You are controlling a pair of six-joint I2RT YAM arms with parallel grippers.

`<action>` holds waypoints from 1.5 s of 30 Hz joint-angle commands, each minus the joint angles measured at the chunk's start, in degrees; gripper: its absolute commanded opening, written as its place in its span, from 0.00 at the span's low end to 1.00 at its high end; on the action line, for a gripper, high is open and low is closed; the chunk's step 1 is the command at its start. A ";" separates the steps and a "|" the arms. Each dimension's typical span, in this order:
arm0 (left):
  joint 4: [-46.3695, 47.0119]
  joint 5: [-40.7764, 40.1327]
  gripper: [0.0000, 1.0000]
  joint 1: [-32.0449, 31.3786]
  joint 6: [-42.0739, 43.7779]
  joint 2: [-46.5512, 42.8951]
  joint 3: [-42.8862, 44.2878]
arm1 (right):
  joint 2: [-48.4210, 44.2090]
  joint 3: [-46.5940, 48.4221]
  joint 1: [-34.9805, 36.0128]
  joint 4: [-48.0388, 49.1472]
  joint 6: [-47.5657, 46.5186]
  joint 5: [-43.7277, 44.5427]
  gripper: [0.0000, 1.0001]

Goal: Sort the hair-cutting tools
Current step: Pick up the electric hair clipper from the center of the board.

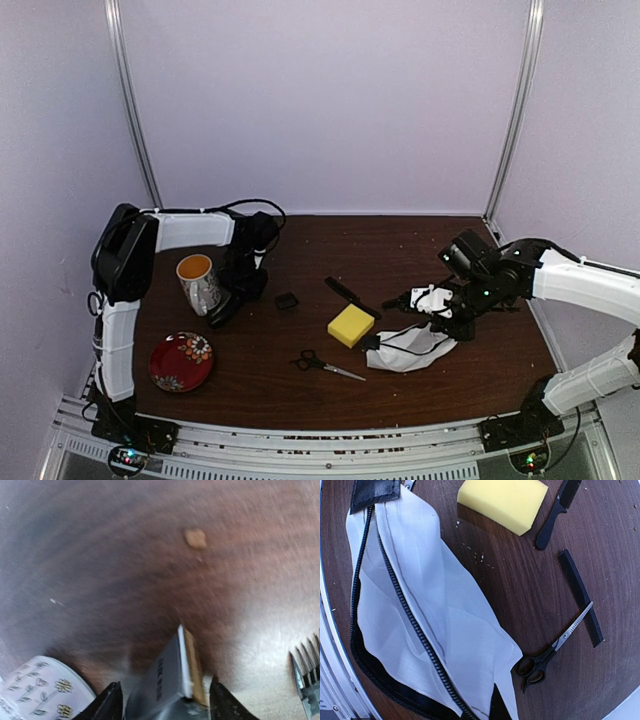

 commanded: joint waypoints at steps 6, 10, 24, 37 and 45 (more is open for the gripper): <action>-3.69 2.85 0.52 -1.96 5.61 -0.96 -1.77 | -0.36 -0.64 -0.26 0.48 -0.38 -0.94 0.01; -4.85 4.64 0.43 -2.01 6.66 -0.70 -1.16 | -0.36 -0.62 -0.27 0.35 -0.37 -0.94 0.01; -5.87 15.86 0.05 -8.21 8.99 -13.17 0.01 | 2.18 4.36 -0.19 -3.77 -0.09 -1.03 0.00; 37.15 17.07 0.00 -26.50 15.65 -39.86 -15.64 | 2.58 5.75 1.98 -8.24 1.75 -4.21 0.00; 59.34 22.69 0.00 -33.95 23.16 -42.28 -22.50 | 2.65 5.05 2.36 -6.42 2.17 -9.46 0.00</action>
